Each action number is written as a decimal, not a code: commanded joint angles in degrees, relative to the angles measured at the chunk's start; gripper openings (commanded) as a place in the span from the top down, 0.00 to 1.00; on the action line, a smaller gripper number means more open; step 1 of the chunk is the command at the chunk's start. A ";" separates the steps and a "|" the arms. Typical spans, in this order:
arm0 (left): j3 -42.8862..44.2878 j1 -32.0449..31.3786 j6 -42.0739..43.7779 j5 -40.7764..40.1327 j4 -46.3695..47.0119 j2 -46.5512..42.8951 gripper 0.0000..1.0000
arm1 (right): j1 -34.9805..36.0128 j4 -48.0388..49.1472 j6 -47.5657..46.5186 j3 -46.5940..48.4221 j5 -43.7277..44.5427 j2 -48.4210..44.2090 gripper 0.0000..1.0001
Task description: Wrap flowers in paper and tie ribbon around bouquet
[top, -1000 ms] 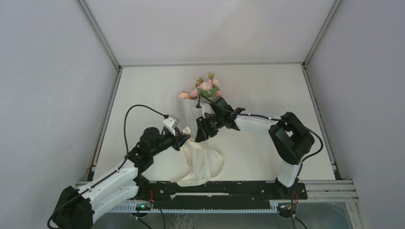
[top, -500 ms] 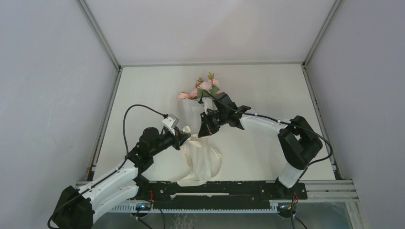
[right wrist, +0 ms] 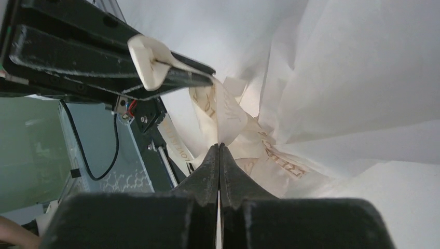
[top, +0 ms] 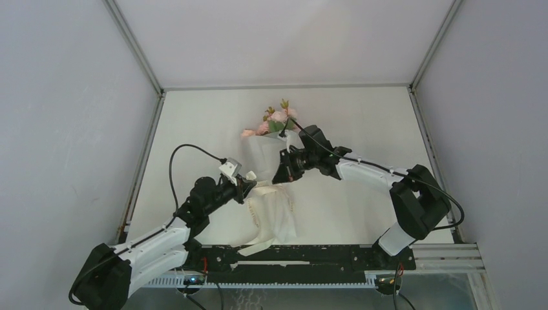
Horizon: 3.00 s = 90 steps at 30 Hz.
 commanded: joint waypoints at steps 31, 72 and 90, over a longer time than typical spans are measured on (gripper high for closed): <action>9.40 3.91 18.80 27.56 -23.32 -14.89 0.59 | -0.55 12.60 6.58 -4.82 -3.98 1.78 1.00; 13.20 -11.39 41.00 5.81 -12.00 13.33 0.69 | -1.43 18.93 10.05 -8.26 -7.65 2.28 1.00; 11.73 -11.32 40.83 2.03 -7.62 13.44 0.98 | -5.68 15.50 8.31 -5.23 -9.97 1.39 0.48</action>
